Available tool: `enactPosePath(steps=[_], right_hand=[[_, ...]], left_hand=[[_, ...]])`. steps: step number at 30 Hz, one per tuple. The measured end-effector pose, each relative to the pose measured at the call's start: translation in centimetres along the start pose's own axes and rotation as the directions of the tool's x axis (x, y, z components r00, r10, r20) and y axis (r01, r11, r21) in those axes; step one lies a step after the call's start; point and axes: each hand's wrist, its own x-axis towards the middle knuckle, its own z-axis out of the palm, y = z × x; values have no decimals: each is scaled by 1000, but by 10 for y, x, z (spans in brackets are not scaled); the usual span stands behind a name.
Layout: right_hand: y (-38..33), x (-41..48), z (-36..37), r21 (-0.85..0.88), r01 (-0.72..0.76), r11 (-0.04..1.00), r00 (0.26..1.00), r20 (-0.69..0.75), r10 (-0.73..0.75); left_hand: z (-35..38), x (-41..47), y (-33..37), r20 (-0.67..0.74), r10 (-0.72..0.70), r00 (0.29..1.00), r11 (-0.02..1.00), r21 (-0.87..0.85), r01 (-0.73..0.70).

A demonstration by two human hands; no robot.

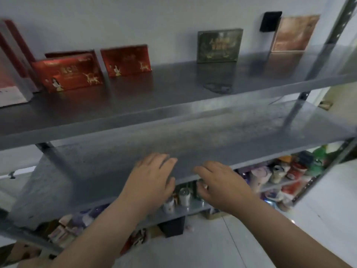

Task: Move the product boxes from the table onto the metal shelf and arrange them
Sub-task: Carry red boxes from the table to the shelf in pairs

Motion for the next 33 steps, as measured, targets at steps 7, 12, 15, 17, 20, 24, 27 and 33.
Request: enactPosePath(steps=[7, 12, 15, 17, 20, 24, 27, 33], right_hand=[[59, -141, 44, 51, -291, 955, 925, 269, 267], [87, -236, 69, 45, -432, 901, 830, 412, 377], [88, -281, 75, 33, -518, 855, 771, 452, 449], [85, -306, 78, 10, -569, 822, 734, 456, 503], [74, -333, 79, -29, -681, 732, 643, 455, 616], [46, -353, 81, -93, -833, 546, 461, 428, 777], [3, -361, 87, -92, -947, 307, 243, 420, 874], [-110, -370, 101, -19, -988, -155, -150, 377, 914]], left_hand=[[86, -3, 122, 228, 138, 964, 970, -227, -85], [132, -9, 191, 488, 302, 819, 953, -167, -252], [147, -11, 223, 538, 413, 735, 908, -178, -380], [153, -10, 240, 558, 503, 660, 858, -226, -462], [163, -5, 260, 537, 654, 534, 735, -281, -618], [177, 5, 280, 471, 816, 335, 516, -333, -789], [186, 3, 288, 404, 902, 151, 314, -374, -873], [188, -38, 303, 308, 931, -195, -62, -393, -918]])
